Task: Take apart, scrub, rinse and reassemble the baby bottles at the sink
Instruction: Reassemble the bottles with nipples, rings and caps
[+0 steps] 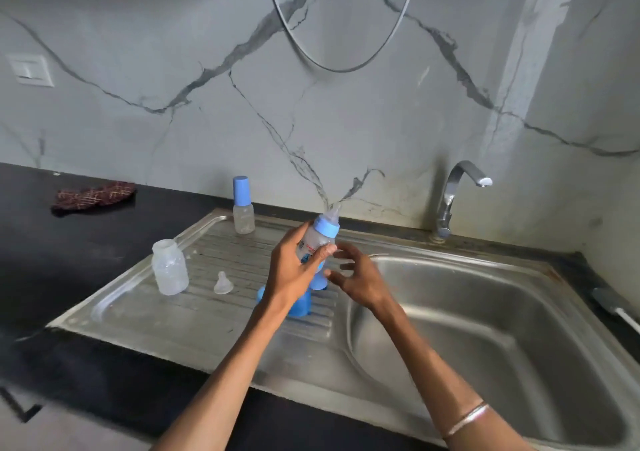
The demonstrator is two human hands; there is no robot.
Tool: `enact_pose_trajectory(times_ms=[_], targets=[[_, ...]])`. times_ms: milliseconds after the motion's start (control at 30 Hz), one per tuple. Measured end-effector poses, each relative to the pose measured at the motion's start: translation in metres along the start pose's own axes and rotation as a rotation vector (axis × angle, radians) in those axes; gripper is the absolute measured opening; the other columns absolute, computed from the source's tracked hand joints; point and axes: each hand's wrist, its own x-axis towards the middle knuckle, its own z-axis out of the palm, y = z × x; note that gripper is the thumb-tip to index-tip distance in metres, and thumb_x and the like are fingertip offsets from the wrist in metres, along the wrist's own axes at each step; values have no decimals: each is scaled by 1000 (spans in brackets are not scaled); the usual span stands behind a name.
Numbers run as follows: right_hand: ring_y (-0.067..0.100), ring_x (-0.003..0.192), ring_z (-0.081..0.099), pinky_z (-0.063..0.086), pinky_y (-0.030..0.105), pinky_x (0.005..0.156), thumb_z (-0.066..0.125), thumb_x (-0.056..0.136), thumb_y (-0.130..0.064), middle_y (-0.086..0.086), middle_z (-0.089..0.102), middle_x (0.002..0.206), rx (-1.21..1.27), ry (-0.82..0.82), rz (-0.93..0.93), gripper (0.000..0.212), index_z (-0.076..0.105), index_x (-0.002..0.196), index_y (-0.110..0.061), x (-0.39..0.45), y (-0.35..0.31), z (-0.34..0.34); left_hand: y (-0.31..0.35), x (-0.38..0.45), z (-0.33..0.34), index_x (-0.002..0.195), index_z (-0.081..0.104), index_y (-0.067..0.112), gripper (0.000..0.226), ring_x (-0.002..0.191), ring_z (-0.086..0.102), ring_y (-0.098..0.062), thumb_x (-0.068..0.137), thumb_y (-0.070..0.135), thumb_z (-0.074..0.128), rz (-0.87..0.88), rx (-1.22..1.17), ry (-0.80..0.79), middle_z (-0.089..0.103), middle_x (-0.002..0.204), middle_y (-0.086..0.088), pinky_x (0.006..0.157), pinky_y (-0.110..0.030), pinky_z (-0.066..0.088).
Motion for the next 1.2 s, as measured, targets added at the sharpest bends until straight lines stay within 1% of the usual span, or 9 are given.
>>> enact_pose_trajectory(times_ms=[100,267,400,500,633,767,967,1100,1200], targets=[[21,116,60,49,31,95,83,77,-24,3,61,131,-229,-82,-44,70,52,140,-20,18,-3,23,-6,0,-27,105,66,46,33,89,67,-23,75,52,78,-42,21,20,71,95,3,80,-51,56],[23,100,65,53,33,87,80,78,-21,4,68,118,-276,-31,-35,53,60,127,-21,25,0,39,-13,1,-45,103,65,53,40,86,66,-14,67,53,81,-42,53,-3,69,94,6,77,-45,57],[18,80,68,55,29,73,75,80,-12,3,71,105,-133,83,-23,37,65,114,-24,23,-4,29,-16,1,-42,109,68,39,42,86,65,-16,71,39,85,-41,41,8,67,94,5,75,-47,58],[9,76,68,54,20,65,77,84,-14,3,70,103,59,200,-18,36,63,116,-21,19,-11,3,-17,0,-36,110,71,23,43,85,64,-16,71,33,87,-33,49,1,66,95,1,77,-43,56],[20,88,72,57,28,77,75,88,-23,7,72,108,318,361,-31,40,63,126,-18,9,-14,-44,-10,-2,-22,109,72,21,42,85,62,-12,72,31,88,10,62,-23,67,94,4,76,-29,52],[22,92,74,58,35,87,75,89,-26,13,73,108,562,377,-41,40,64,126,-16,-8,-22,-84,-1,-5,3,106,72,20,44,84,61,-11,68,37,86,65,96,-46,67,92,6,75,-29,50],[18,96,73,58,37,88,75,89,-25,5,74,109,427,334,-53,34,68,121,-19,-29,-18,-115,17,-11,46,109,71,20,45,86,62,-13,68,30,85,103,116,-123,68,95,4,77,-31,52],[18,97,72,58,38,88,74,89,-23,4,74,109,371,342,-48,28,70,116,-18,-44,-6,-125,25,-13,76,112,70,16,47,86,60,-2,69,21,87,126,124,-161,67,98,3,77,-18,45],[21,96,72,59,34,84,74,89,-21,4,74,104,372,372,-35,21,70,110,-19,-53,1,-133,27,-17,95,113,70,15,47,87,60,-2,69,17,87,124,124,-193,64,100,3,79,-14,44]])
